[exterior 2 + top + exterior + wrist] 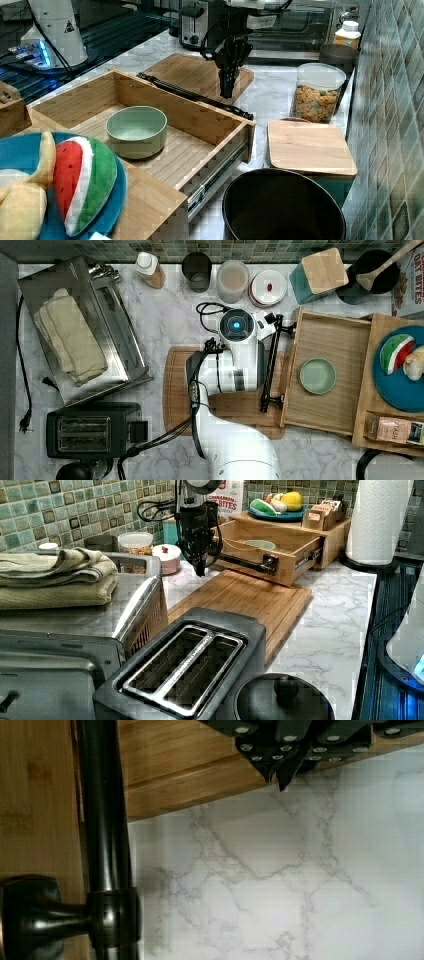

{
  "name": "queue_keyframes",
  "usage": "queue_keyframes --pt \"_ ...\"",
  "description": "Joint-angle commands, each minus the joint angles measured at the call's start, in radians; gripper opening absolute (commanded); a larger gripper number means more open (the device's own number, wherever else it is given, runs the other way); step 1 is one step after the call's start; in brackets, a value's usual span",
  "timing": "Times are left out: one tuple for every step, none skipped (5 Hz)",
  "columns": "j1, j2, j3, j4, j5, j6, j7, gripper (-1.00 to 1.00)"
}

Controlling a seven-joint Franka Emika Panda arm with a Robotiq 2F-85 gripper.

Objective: Close the drawer.

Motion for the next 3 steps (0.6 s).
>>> queue_keyframes --pt "-0.111 -0.083 -0.066 -0.066 -0.001 0.025 -0.155 -1.0" --pt "-0.132 -0.108 -0.091 -0.073 -0.015 0.005 -0.186 -1.0" --pt "-0.173 -0.137 -0.113 -0.124 -0.026 0.106 -0.259 -1.0"
